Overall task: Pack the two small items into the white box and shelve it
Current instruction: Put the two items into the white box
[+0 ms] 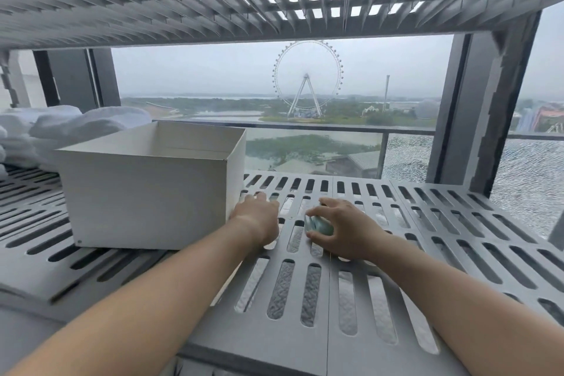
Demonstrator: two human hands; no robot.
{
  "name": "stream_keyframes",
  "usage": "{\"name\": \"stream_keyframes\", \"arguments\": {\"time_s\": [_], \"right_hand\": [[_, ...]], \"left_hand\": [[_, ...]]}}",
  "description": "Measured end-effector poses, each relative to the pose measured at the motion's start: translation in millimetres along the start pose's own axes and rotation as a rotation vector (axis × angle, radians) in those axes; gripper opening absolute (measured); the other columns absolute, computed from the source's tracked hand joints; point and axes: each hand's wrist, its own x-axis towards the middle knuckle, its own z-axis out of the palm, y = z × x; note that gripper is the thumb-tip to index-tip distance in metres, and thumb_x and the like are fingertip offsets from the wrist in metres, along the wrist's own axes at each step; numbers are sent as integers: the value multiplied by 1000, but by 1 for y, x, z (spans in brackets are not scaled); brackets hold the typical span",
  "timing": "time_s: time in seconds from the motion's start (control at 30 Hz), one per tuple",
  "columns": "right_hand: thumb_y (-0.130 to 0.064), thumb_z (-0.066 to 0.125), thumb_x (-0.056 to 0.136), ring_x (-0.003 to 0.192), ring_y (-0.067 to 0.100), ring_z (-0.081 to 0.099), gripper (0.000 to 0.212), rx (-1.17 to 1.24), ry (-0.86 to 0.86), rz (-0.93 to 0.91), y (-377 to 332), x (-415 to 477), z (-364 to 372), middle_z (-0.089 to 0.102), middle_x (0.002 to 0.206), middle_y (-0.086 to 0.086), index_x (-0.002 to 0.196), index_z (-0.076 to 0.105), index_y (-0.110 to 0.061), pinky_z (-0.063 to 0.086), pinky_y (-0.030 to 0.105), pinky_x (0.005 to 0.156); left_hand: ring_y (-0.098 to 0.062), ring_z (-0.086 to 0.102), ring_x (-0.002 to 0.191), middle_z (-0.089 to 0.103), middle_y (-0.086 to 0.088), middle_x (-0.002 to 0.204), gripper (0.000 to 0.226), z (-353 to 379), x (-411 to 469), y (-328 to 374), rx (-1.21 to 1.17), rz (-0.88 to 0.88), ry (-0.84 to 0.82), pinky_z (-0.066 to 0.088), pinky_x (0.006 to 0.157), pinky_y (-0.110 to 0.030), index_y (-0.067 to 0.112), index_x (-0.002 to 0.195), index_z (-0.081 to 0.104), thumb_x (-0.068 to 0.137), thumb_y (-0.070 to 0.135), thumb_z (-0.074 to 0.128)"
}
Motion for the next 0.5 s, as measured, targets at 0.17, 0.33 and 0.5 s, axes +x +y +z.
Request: {"name": "stream_keyframes", "arguments": {"time_s": [0.17,0.33,0.5], "right_hand": [[-51,59,79,114,21,45,49,-7,6,-29,-1,0,-3,55,116,-2,122,55,-28,34,30,95],[-51,64,76,110,20,47,54,21,12,-65,-7,-3,-4,56,114,-2,123,55,-26,27,24,91],[-41,69,72,112,22,49,57,76,10,-77,-15,-6,-7,58,118,1,125,56,-21,31,25,93]], "left_hand": [[-29,27,132,35,-11,141,53,-1,-15,-6,-52,107,-11,29,109,-44,16,137,35,88,30,48],[-28,38,126,41,-11,132,49,-4,-28,-10,-189,173,10,36,104,-37,16,131,44,84,17,55],[-26,51,109,54,-8,119,42,-8,-40,-8,-214,204,115,46,89,-35,20,121,55,80,13,51]]}}
